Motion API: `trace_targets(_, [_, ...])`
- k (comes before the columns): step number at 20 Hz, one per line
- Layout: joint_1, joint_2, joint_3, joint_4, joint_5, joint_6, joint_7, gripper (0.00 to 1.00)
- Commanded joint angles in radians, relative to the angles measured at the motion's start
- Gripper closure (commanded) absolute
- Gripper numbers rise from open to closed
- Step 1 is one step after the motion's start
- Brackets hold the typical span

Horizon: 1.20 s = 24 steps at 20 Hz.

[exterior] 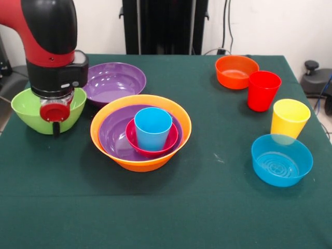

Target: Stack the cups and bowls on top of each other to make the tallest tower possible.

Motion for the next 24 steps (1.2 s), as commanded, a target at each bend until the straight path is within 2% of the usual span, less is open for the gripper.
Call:
trace_targets(1, [0.016, -0.045, 0.109, 0.060, -0.046, 0.101, -0.159, 1.00])
trace_targets(8, [0.028, -0.113, 0.100, 0.067, -0.050, 0.186, -0.184, 1.00])
trace_targets(24, [0.076, -0.219, 0.093, -0.009, -0.051, 0.412, -0.209, 1.00])
